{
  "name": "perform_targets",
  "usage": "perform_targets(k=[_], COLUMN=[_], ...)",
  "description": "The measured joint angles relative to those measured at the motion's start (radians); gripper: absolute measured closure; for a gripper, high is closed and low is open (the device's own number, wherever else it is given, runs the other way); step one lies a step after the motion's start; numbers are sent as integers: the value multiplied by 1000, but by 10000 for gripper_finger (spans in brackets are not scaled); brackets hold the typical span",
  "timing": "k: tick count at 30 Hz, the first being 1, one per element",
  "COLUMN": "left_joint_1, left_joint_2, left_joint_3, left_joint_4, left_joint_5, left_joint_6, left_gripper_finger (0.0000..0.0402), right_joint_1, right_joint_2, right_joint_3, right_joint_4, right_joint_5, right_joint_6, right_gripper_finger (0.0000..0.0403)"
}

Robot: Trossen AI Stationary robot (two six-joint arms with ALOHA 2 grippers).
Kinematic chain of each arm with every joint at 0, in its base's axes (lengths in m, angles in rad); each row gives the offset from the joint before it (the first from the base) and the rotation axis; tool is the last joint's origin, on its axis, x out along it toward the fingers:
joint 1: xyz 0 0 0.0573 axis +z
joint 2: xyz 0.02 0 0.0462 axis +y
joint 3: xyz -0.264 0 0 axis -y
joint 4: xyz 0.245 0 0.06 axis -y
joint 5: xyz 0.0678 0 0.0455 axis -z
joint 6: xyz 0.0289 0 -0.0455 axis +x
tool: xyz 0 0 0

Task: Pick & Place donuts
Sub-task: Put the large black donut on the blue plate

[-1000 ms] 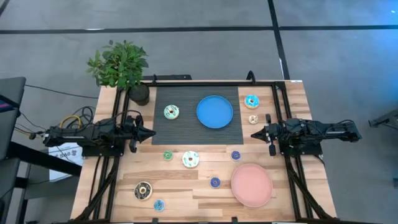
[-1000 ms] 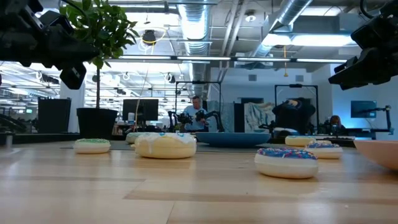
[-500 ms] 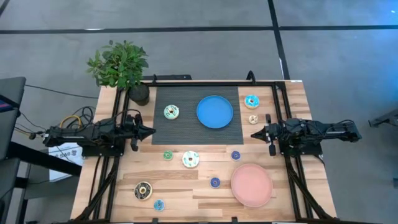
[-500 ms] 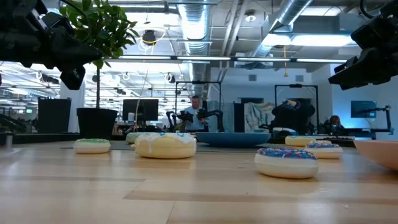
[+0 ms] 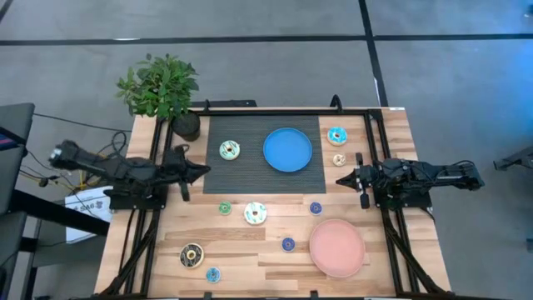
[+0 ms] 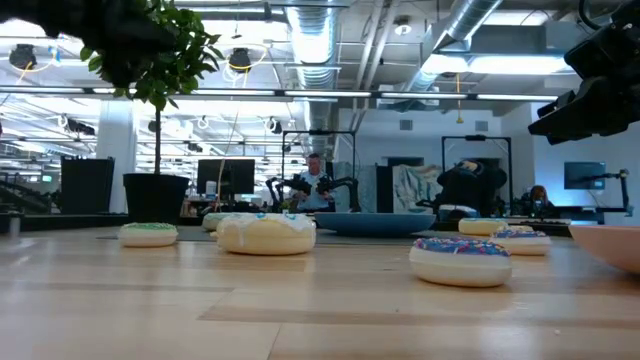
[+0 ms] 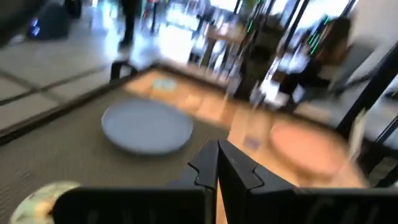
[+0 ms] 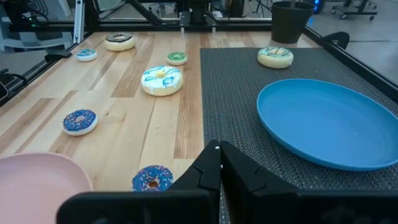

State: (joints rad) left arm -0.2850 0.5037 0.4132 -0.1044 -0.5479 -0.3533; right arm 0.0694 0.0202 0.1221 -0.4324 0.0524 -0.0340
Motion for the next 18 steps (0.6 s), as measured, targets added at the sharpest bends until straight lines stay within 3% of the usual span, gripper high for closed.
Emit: perform_targets(k=[3, 9, 13, 18], left_joint_1=[-65, -247, -374, -502], left_joint_2=[177, 474, 617, 718], left_joint_3=[131, 421, 565, 595], left_joint_4=[-164, -538, -853, -1070], left_joint_5=[-25, 56, 99, 183], left_joint_6=[-69, -256, -508, -927], left_gripper_finger=[402, 402, 402, 399], right_joint_1=[0, 0, 0, 0], right_joint_2=[0, 0, 0, 0], right_joint_3=[0, 0, 0, 0], right_joint_4=[0, 0, 0, 0], right_joint_5=[0, 0, 0, 0], right_joint_6=[0, 0, 0, 0], right_gripper_finger=[403, 403, 403, 403])
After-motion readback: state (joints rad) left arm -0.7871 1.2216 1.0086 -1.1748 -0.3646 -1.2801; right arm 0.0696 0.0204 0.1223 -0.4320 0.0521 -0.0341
